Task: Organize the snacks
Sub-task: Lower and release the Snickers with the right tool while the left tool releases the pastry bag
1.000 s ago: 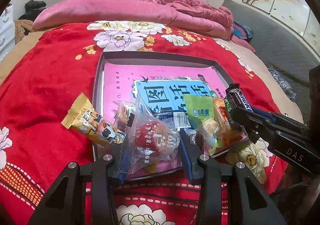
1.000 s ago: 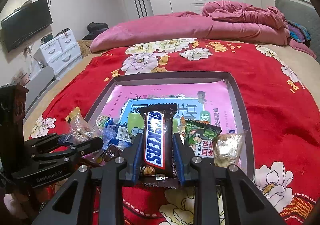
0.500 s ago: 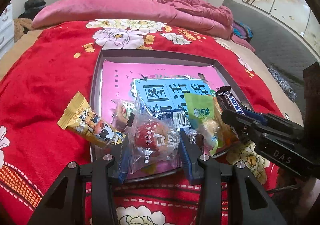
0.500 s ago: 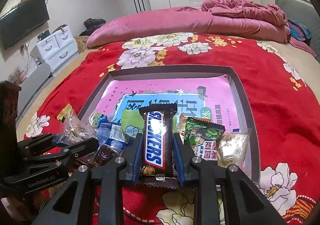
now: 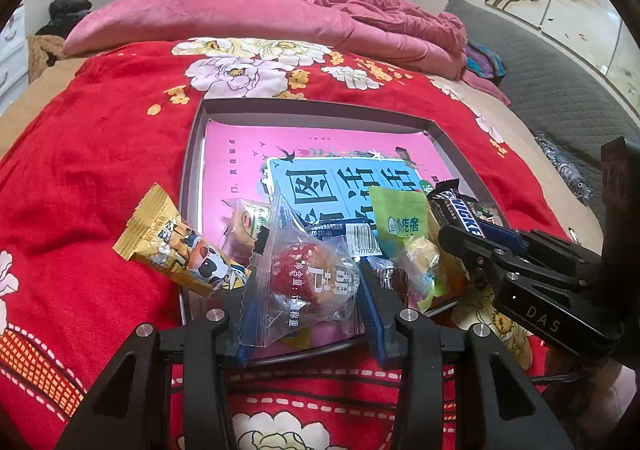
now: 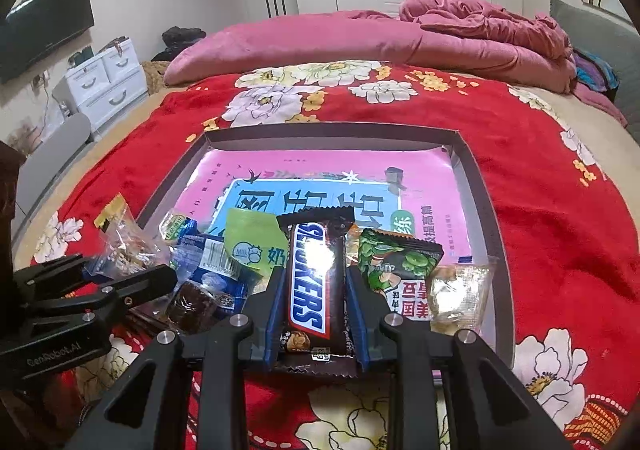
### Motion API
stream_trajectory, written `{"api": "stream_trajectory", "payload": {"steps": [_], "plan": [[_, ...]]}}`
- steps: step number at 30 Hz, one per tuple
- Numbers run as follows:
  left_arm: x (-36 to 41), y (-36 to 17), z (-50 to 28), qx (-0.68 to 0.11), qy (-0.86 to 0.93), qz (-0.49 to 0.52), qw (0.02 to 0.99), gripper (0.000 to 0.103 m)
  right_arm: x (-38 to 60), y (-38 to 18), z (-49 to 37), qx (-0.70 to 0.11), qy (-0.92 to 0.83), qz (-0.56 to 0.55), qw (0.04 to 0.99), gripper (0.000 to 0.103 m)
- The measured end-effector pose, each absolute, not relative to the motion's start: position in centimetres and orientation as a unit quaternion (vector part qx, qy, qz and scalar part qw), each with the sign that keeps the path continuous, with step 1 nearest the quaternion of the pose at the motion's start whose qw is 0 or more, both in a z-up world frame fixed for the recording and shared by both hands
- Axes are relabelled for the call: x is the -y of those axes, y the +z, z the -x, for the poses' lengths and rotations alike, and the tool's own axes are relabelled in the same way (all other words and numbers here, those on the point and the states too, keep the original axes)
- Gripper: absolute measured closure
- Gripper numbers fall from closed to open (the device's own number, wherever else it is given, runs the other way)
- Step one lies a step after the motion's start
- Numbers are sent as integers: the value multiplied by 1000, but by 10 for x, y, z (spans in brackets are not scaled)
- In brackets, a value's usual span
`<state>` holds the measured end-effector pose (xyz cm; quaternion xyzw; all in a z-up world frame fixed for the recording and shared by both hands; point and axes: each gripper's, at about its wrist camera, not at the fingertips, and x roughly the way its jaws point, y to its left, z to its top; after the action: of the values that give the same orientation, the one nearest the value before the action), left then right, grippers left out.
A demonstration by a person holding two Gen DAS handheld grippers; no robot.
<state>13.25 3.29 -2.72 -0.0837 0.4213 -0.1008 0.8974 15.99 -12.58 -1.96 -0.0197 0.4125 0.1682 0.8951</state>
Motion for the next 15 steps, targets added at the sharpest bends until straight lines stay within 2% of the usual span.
{"api": "stream_trajectory", "payload": {"steps": [15], "plan": [[-33,-27,-132,-421,-100,83,898,58,130,-13,-155,-401,156,24,902,73]]}}
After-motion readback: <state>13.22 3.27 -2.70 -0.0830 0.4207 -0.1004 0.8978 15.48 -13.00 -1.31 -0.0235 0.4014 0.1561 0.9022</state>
